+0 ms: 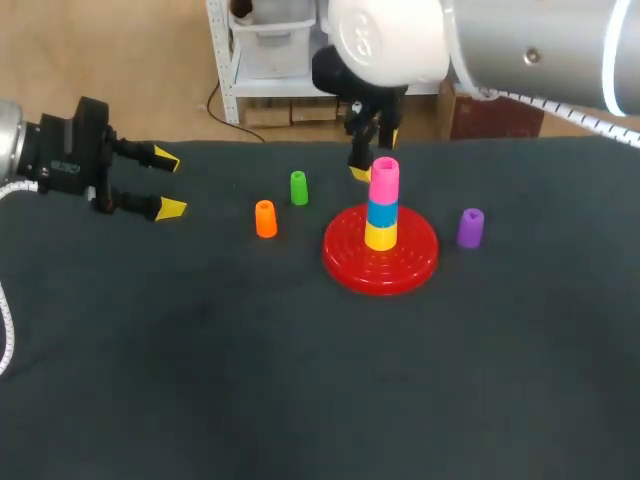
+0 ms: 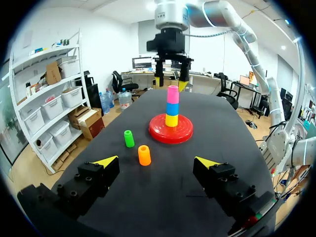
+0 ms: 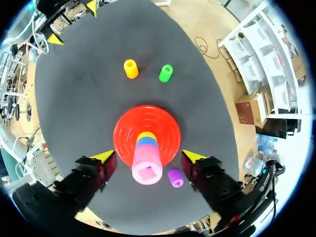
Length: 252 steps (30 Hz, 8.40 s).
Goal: Pick up and stack the cylinders on the red base in this order: pink,purple,orange,green
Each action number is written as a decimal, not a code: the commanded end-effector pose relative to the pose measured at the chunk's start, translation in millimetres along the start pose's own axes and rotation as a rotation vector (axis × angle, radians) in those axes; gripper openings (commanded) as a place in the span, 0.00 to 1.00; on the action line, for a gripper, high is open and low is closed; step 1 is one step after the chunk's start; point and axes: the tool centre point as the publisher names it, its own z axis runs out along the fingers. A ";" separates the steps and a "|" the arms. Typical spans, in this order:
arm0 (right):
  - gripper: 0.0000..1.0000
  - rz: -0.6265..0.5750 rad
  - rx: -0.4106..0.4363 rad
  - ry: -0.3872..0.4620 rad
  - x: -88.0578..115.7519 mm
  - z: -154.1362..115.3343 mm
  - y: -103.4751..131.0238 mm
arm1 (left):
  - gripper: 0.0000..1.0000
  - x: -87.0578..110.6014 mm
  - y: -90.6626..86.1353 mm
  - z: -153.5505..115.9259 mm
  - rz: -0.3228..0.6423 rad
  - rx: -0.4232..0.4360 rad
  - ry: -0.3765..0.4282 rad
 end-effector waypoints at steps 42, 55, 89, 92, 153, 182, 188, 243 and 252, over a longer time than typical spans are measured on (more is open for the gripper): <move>1.00 -0.058 -0.137 0.096 137.1 91.4 -86.0 | 1.00 1.5 -1.2 -0.3 0.003 -0.003 -0.005; 1.00 -0.111 -0.070 0.090 141.4 116.7 -78.8 | 1.00 1.5 -1.2 -0.3 0.003 -0.003 -0.005; 0.00 -0.178 0.012 0.008 131.5 69.3 -67.0 | 1.00 1.5 -1.2 -0.3 0.003 -0.003 -0.005; 0.00 -0.297 0.032 -0.014 115.9 31.6 -61.8 | 1.00 1.5 -1.2 -0.3 0.003 -0.003 -0.005; 0.00 -0.701 -0.219 0.078 15.6 -28.1 -5.9 | 1.00 1.5 -1.2 -0.3 0.003 -0.003 -0.005; 1.00 -0.731 -0.141 0.037 -35.9 -29.0 31.0 | 1.00 1.5 -1.2 -0.3 0.003 -0.003 -0.005; 1.00 -0.790 -0.191 0.017 -89.8 12.7 44.9 | 1.00 1.5 -1.2 -0.3 0.003 -0.003 -0.005; 0.44 -0.718 -0.347 0.110 -161.1 126.9 30.3 | 1.00 1.5 -1.2 -0.3 0.003 -0.003 -0.005; 0.40 -0.731 -0.351 0.104 -163.7 128.4 32.6 | 1.00 1.5 -1.2 -0.3 0.003 -0.003 -0.005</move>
